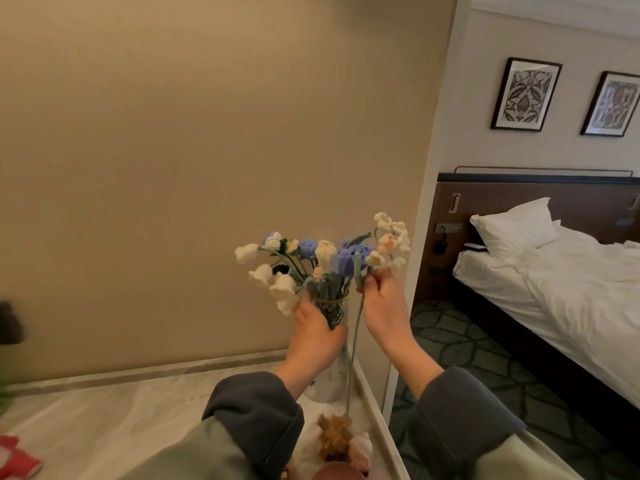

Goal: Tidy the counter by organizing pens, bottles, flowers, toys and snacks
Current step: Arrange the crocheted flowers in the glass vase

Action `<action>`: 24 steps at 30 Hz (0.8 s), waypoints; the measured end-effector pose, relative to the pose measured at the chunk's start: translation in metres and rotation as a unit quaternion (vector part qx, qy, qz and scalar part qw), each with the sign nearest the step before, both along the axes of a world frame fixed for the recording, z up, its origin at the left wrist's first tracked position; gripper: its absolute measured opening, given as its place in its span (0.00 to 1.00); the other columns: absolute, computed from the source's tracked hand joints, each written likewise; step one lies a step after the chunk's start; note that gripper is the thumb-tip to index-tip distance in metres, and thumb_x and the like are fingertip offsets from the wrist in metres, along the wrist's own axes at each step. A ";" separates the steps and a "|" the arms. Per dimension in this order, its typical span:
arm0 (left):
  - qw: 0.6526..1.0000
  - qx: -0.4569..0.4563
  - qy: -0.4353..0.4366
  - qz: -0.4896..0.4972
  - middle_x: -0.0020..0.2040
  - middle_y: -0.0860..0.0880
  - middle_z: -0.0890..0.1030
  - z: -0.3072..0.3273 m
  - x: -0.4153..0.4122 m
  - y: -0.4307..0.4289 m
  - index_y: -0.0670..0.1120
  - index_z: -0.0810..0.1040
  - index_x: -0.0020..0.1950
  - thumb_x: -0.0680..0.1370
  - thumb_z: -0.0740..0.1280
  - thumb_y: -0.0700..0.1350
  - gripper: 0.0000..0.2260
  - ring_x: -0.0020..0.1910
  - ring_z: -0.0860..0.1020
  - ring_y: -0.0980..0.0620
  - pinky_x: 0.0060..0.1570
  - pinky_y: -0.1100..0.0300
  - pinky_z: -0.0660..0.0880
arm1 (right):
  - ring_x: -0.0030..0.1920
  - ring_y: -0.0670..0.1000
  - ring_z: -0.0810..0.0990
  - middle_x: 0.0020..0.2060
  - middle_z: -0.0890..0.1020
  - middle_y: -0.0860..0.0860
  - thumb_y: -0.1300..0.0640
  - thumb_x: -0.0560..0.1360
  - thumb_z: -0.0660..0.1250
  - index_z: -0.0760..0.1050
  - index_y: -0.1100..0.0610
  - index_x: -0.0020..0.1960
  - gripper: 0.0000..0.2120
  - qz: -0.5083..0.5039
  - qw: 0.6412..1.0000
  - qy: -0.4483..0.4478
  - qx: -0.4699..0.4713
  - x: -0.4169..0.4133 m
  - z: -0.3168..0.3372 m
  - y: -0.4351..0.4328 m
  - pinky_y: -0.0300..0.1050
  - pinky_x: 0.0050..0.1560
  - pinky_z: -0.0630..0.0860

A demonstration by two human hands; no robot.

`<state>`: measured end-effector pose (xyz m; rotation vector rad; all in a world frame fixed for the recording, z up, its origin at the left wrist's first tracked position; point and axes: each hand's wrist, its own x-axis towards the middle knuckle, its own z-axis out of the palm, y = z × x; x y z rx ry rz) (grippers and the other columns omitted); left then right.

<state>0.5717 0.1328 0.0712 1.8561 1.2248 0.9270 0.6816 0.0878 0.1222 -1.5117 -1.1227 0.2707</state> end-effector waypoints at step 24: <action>0.974 0.067 -0.217 -0.009 0.41 0.64 0.81 0.016 0.005 0.059 0.55 0.77 0.50 0.64 0.79 0.35 0.23 0.41 0.78 0.73 0.35 0.77 0.72 | 0.55 0.62 0.77 0.49 0.78 0.60 0.61 0.82 0.56 0.72 0.55 0.47 0.08 0.162 0.984 0.071 -0.038 0.003 0.014 0.035 0.65 0.61 0.72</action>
